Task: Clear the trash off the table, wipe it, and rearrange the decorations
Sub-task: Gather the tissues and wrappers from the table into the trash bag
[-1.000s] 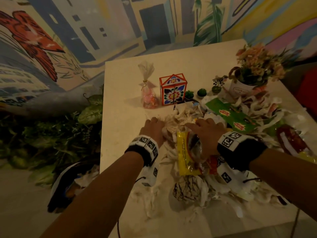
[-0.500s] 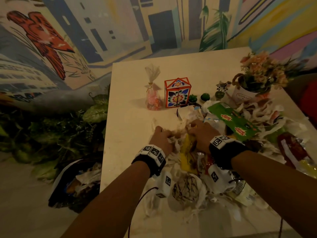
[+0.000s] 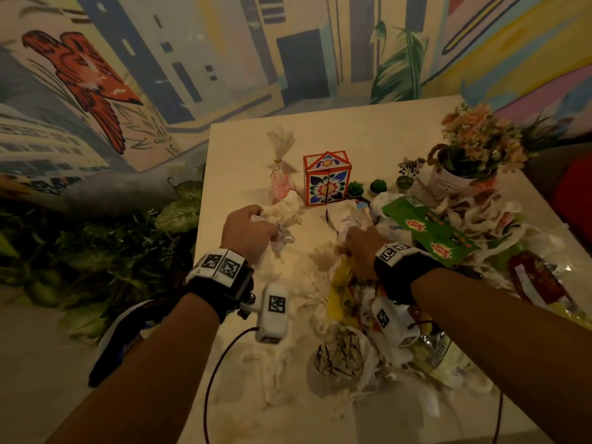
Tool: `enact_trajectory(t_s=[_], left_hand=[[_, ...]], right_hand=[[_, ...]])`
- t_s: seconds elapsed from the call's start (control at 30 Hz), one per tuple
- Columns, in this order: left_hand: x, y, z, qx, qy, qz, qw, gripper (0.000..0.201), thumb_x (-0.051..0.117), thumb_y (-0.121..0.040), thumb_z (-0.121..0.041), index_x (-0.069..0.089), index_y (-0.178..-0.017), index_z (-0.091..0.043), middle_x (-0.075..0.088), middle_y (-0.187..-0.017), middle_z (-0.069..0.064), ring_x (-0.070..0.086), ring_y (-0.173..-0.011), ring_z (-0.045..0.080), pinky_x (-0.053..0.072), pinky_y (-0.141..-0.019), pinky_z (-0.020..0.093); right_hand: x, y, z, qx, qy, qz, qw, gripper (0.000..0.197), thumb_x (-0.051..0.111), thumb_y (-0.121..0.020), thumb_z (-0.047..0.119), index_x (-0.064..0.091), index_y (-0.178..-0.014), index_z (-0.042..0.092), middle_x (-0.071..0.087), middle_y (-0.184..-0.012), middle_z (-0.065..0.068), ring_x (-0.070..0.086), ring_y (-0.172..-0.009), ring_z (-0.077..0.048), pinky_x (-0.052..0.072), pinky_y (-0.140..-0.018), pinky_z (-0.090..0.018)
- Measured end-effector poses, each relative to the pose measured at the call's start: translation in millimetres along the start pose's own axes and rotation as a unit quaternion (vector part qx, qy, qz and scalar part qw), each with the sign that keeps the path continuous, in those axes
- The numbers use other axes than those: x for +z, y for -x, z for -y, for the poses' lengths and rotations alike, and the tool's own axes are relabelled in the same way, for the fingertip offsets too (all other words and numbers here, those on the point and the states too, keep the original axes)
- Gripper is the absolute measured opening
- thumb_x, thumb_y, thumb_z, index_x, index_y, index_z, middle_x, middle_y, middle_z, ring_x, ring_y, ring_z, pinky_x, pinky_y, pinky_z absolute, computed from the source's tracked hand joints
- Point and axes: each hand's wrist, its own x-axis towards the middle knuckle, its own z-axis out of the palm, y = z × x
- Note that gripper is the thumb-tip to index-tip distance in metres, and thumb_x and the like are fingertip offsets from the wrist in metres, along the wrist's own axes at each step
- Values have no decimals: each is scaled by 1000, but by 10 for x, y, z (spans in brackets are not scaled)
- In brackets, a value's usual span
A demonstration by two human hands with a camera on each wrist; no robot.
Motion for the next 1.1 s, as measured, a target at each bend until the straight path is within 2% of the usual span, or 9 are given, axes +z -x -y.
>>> enact_trajectory(t_s=[0.13, 0.27, 0.4, 0.53, 0.63, 0.83, 0.93, 1.03, 1.1], left_hand=[[-68, 14, -35, 9, -4, -6, 1000, 9, 59, -44, -13, 51, -43, -17, 40, -41, -3, 34, -47, 19, 29, -49, 28], [-116, 35, -19, -5, 1, -10, 1000, 12, 63, -49, -9, 52, -49, -15, 43, -45, 1, 35, -48, 19, 30, -50, 28], [-124, 61, -30, -10, 12, -9, 1000, 19, 64, -51, -3, 51, -45, -15, 41, -43, -2, 32, -47, 18, 28, -48, 27], [-90, 109, -103, -8, 14, 5, 1000, 23, 65, -55, 2, 52, -46, -14, 42, -38, -8, 33, -44, 15, 28, -47, 25], [-50, 146, -194, -10, 39, 2, 999, 12, 59, -44, -6, 51, -43, -15, 41, -34, -9, 32, -43, 16, 28, -47, 26], [-33, 214, -433, -12, 151, -8, 988, 19, 58, -47, 1, 51, -50, -17, 41, -54, 8, 29, -47, 18, 24, -47, 27], [-42, 275, -595, -33, 213, -15, 976, 40, 56, -63, 13, 59, -75, -25, 41, -63, 10, 28, -49, 16, 22, -44, 23], [-134, 221, -708, -48, 269, -41, 961, 61, 55, -64, 12, 49, -124, -1, 52, -55, 7, 39, -38, 13, 30, -40, 17], [-246, 161, -765, -36, 281, -43, 958, 64, 53, -55, 0, 50, -118, 15, 54, -59, 8, 43, -39, 14, 31, -39, 15]], right_hand=[[-164, 50, 9, -26, -24, -1, 999, 55, 75, -71, 27, 57, -123, 25, 45, -137, -6, 37, -127, -34, 36, -106, -42], [-363, 185, -93, -51, -95, -53, 993, 48, 85, -53, 43, 62, -93, 31, 57, -108, 3, 53, -103, -25, 48, -90, -38], [-590, 403, -214, -97, -198, -108, 969, 27, 84, -65, 28, 68, -84, 18, 66, -87, 3, 59, -80, -17, 46, -68, -31], [-746, 462, -275, -124, -254, -167, 945, 23, 76, -71, 10, 70, -92, 5, 70, -89, -13, 63, -81, -28, 49, -74, -42], [-837, 472, -272, -133, -264, -194, 935, 20, 69, -71, -1, 62, -66, 18, 60, -65, 0, 54, -61, -16, 42, -61, -32], [-1066, 524, -274, -122, -255, -260, 923, 38, 62, -71, -3, 51, -101, 18, 54, -81, 5, 50, -68, -20, 38, -56, -27], [-1205, 552, -282, -153, -250, -259, 920, 50, 60, -75, -2, 58, -119, 22, 61, -113, 4, 58, -93, -19, 48, -81, -32], [-1314, 575, -266, -161, -228, -308, 910, 32, 59, -79, 0, 68, -108, 12, 69, -111, -8, 62, -103, -25, 49, -93, -33], [-1352, 573, -236, -152, -255, -338, 893, 31, 58, -80, 0, 69, -107, 11, 69, -109, -9, 62, -101, -24, 47, -89, -27]])
